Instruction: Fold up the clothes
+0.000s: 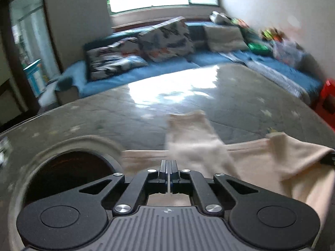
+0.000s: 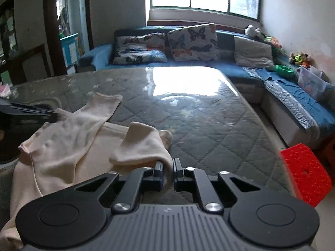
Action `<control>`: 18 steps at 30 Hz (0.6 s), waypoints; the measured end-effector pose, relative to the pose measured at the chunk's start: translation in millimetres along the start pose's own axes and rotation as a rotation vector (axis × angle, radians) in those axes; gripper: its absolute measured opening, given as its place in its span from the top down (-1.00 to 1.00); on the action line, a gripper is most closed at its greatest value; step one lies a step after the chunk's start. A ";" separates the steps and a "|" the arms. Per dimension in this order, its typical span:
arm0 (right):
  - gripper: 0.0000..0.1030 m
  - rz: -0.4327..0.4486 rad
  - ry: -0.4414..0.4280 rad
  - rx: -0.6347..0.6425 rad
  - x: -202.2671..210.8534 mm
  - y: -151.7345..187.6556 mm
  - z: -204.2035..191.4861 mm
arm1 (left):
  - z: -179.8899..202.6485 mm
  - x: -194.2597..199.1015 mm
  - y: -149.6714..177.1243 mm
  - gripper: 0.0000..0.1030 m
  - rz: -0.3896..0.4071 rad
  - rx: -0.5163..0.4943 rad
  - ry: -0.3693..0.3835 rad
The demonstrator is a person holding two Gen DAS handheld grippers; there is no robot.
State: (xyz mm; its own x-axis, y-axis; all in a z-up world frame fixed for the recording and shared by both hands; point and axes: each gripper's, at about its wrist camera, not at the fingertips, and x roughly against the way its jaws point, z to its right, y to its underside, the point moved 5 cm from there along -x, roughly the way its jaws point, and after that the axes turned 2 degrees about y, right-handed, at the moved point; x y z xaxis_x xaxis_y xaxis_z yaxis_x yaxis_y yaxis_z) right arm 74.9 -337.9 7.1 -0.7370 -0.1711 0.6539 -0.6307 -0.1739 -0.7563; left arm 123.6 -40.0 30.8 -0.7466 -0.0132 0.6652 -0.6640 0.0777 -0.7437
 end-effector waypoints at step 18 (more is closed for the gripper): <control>0.20 -0.029 0.161 -0.145 53.8 53.0 49.9 | 45.9 -10.2 -5.1 0.03 -0.039 -0.052 0.087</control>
State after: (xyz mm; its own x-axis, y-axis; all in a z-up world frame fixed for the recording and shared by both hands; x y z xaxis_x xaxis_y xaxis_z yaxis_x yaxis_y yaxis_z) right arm 14.0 -404.7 3.2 -0.7402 -0.0087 0.6723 -0.6717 -0.0332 -0.7400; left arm 132.7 -86.1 24.7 -0.7122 0.0691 0.6986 -0.6878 0.1305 -0.7141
